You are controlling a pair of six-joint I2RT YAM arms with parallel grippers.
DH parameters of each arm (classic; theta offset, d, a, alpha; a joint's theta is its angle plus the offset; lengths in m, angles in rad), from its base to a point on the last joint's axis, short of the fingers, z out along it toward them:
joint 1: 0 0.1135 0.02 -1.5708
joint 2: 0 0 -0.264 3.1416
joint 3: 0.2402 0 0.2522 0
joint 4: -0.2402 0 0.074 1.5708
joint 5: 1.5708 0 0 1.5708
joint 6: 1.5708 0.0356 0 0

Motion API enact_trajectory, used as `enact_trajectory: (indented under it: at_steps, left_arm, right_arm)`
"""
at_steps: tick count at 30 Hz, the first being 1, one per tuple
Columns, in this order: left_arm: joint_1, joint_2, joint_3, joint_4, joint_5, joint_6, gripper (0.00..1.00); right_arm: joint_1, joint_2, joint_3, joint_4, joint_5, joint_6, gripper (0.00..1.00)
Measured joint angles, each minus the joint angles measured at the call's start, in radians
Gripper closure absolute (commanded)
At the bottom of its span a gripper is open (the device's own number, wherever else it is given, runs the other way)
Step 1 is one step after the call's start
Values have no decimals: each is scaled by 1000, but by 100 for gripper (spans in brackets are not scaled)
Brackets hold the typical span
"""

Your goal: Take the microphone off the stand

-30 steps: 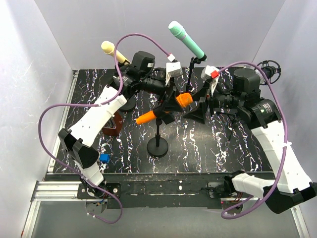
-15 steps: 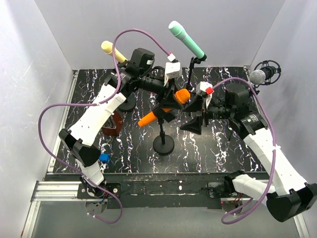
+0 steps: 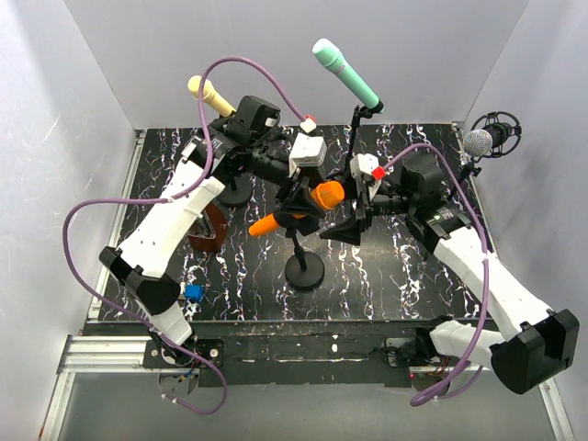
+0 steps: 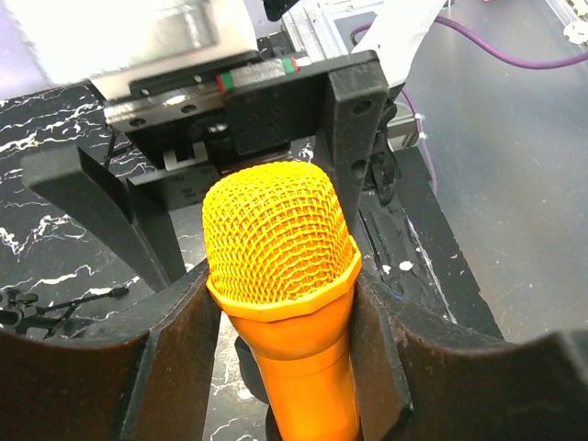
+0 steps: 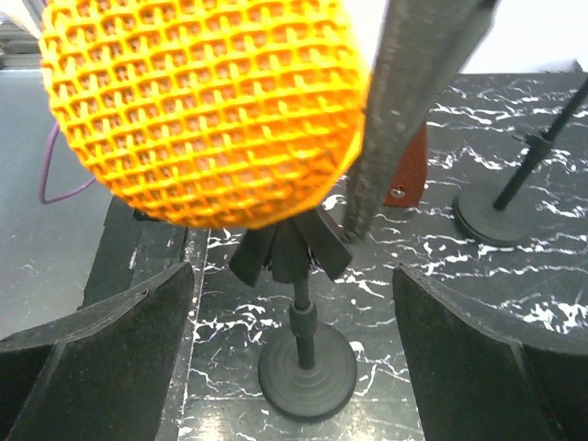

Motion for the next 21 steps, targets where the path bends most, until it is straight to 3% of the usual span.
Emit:
enact_trajectory:
  at_steps: [8,16,21]
  left_arm:
    - [0,0,18,-28,-4,25,100]
    - [0,-17,-7,3,-14,19,100]
    - [0,-44,-34,26,-28,6,100]
  right_arm:
    - [82,26,-34,139,8,36,16]
    - [94,63,-37,178,57,65,15]
    - [96,72,-49,200,73,81,23]
